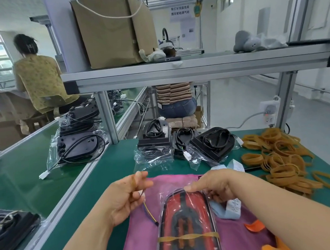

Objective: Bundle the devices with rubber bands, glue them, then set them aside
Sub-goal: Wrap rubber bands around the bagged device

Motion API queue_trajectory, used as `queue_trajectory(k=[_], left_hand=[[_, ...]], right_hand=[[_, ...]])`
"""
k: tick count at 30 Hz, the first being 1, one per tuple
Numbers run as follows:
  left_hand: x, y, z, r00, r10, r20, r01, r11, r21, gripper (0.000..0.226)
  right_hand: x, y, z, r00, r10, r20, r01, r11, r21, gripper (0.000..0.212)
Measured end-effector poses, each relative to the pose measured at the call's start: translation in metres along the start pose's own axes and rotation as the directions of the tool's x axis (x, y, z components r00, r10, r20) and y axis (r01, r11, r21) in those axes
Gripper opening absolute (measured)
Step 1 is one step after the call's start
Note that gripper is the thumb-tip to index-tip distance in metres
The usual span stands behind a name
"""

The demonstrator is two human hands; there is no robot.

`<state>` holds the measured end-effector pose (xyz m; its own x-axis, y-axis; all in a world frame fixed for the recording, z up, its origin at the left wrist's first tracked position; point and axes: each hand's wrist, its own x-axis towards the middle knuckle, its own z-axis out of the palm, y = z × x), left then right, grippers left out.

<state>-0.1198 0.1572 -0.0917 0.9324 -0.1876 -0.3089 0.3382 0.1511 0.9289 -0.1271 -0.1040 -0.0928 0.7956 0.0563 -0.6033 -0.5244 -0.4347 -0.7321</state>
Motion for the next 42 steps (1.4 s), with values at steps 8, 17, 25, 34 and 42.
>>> queue_trajectory(k=[8, 17, 25, 34, 42], left_hand=[[-0.024, 0.016, -0.013, 0.990, 0.059, 0.125, -0.104, 0.914, 0.393, 0.076], [-0.068, 0.054, -0.001, 0.940, 0.159, 0.302, -0.304, 0.794, 0.526, 0.075], [-0.067, 0.047, 0.021, 0.921, 0.212, 0.326, -0.378, 0.686, 0.622, 0.075], [-0.065, 0.038, 0.022, 0.871, 0.263, 0.416, -0.475, 0.672, 0.569, 0.061], [-0.062, 0.036, 0.018, 0.847, 0.202, 0.491, -0.476, 0.698, 0.534, 0.064]], right_hand=[[-0.047, -0.025, -0.005, 0.966, -0.178, 0.190, 0.170, 0.984, 0.056, 0.014], [-0.090, -0.046, 0.007, 0.879, -0.446, 0.168, 0.449, 0.893, 0.021, 0.049], [-0.097, -0.046, 0.012, 0.821, -0.557, 0.124, 0.565, 0.824, -0.043, 0.054], [-0.095, -0.047, 0.010, 0.813, -0.559, 0.162, 0.577, 0.811, -0.097, 0.048], [-0.115, -0.079, 0.040, 0.465, -0.885, 0.014, 0.706, 0.361, -0.609, 0.017]])
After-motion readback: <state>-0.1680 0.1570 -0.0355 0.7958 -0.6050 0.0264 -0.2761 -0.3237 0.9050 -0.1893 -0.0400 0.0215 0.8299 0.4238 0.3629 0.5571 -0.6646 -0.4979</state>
